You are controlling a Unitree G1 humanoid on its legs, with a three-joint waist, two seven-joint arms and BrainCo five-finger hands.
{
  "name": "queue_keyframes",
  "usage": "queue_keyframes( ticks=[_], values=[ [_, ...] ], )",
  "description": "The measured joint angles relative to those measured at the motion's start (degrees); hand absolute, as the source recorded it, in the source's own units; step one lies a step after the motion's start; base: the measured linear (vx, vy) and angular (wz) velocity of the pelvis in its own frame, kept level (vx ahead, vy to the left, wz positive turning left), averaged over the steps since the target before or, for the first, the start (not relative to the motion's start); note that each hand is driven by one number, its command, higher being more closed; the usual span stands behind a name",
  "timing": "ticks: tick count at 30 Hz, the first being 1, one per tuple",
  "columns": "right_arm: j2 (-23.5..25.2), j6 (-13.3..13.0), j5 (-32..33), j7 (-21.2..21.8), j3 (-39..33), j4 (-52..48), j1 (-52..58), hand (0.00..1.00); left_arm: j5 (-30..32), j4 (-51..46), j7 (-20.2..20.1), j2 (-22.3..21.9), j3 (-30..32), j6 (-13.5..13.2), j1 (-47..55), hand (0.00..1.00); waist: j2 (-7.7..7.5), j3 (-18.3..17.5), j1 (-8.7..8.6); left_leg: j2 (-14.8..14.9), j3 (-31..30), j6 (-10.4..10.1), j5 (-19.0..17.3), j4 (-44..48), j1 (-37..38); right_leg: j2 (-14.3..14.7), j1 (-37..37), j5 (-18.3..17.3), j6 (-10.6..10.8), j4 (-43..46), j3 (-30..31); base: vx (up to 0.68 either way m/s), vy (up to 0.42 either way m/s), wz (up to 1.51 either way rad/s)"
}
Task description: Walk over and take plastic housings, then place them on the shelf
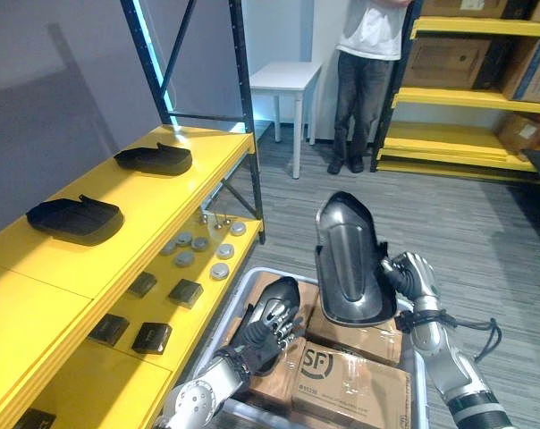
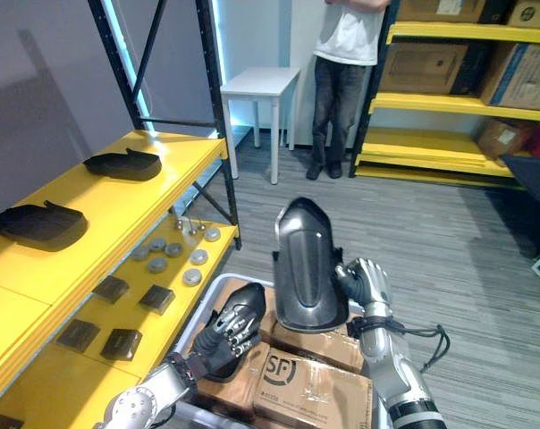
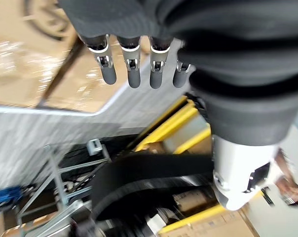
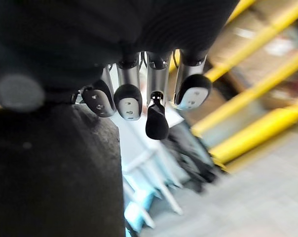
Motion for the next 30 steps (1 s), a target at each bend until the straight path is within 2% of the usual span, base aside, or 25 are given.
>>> queue_keyframes(
  ticks=[2,4,10,14,18,20,22,24,26,28,30],
  values=[
    [-0.91,-2.65,-1.03,-1.36,1.5,-1.39,-0.52,1.0,-2.2,1.7,0.68,0.21,-0.1,-0.12,-1.63,0.0,0.03,-0.32,-0.01,0.06,0.43,0.04,0.99,-1.35,0.29,0.29,-0.4,0.46,-0.13,-0.34,0.45,-0.06,0.008,-0.09],
    [-1.58,-6.72,-2.41,-2.36,2.84,-2.1,-0.55,1.0,-4.53,3.31,1.31,0.44,-0.12,-0.26,-3.8,0.0,-0.02,-0.52,-0.11,0.05,0.59,0.16,2.55,-4.14,1.6,0.62,-0.44,0.73,-0.23,-0.39,0.63,-0.06,0.015,-0.02],
    [-1.67,-13.45,-3.08,-2.01,6.4,-3.76,-3.14,1.0,-10.1,6.02,2.49,0.95,-0.14,-1.35,-7.13,0.0,-0.1,-1.83,-0.56,0.63,1.72,0.22,3.41,-4.45,0.47,1.55,-1.49,2.74,-0.53,-2.52,1.91,-0.06,0.01,-0.11],
    [-1.72,-15.33,-3.03,0.49,8.41,-3.9,-4.54,1.0,-15.11,6.14,2.0,0.82,-0.32,-2.81,-8.17,0.0,-0.2,-2.16,-0.67,0.9,1.73,-0.06,3.88,-4.44,0.44,2.02,-1.19,3.46,-0.79,-3.48,1.93,-0.01,0.001,-0.01],
    [-1.68,-17.32,-2.93,2.08,11.72,-3.89,-4.55,1.0,-15.3,5.63,1.48,0.79,-1.55,-6.67,-9.16,0.0,-0.26,-2.75,-0.77,0.97,1.31,-0.12,4.4,-4.45,-0.16,2.43,-1.19,4.06,-0.89,-4.34,1.65,-0.01,-0.003,0.02],
    [-1.98,-17.58,-2.86,2.18,11.81,-3.9,-4.55,1.0,-13.16,5.47,3.59,0.84,-2.72,-7.76,-9.14,0.0,-0.29,-2.98,-0.63,0.97,1.19,-0.07,4.49,-4.45,-0.22,2.44,-1.19,4.14,-0.91,-4.34,1.57,0.0,0.0,0.0],
    [-1.98,-17.53,-1.69,2.6,12.11,-3.92,-4.55,1.0,-9.92,5.47,6.18,0.84,-3.13,-10.18,-9.13,0.0,-0.28,-3.17,-0.55,0.97,1.04,-0.01,4.62,-4.46,-0.29,2.45,-1.18,4.26,-0.94,-4.37,1.49,0.0,0.0,0.0],
    [-2.0,-17.24,-1.43,2.59,12.57,-3.92,-4.54,1.0,-8.57,5.46,6.31,1.12,-3.6,-11.4,-9.11,0.0,-0.29,-3.39,-0.54,0.97,0.8,0.03,4.75,-4.46,-0.36,2.46,-1.1,4.35,-0.94,-4.42,1.31,-0.03,0.001,0.05],
    [-2.0,-16.03,-1.16,2.2,13.03,-3.91,-4.48,1.0,-7.05,5.08,6.99,1.12,-3.62,-12.02,-9.1,0.0,-0.28,-3.49,-0.51,1.0,0.55,0.1,4.83,-4.46,-0.34,2.48,-0.91,4.39,-0.94,-4.46,1.09,-0.02,-0.003,0.07],
    [-1.83,-13.43,-1.21,0.38,13.89,-3.91,-4.19,1.0,-3.9,3.9,9.88,1.1,-3.98,-12.88,-9.08,0.0,-0.3,-3.51,-0.42,1.2,0.33,0.14,4.89,-4.47,-0.4,2.52,-0.74,4.49,-1.01,-4.58,0.72,-0.02,-0.009,0.06],
    [-1.32,-12.02,-1.21,-1.31,14.09,-3.89,-3.65,1.0,-1.42,3.37,13.04,0.77,-4.21,-13.06,-9.04,0.0,-0.3,-3.52,-0.16,1.24,0.34,0.15,4.94,-4.47,-0.49,2.71,-0.41,4.96,-1.12,-5.55,0.66,0.0,0.0,0.0]
  ],
)
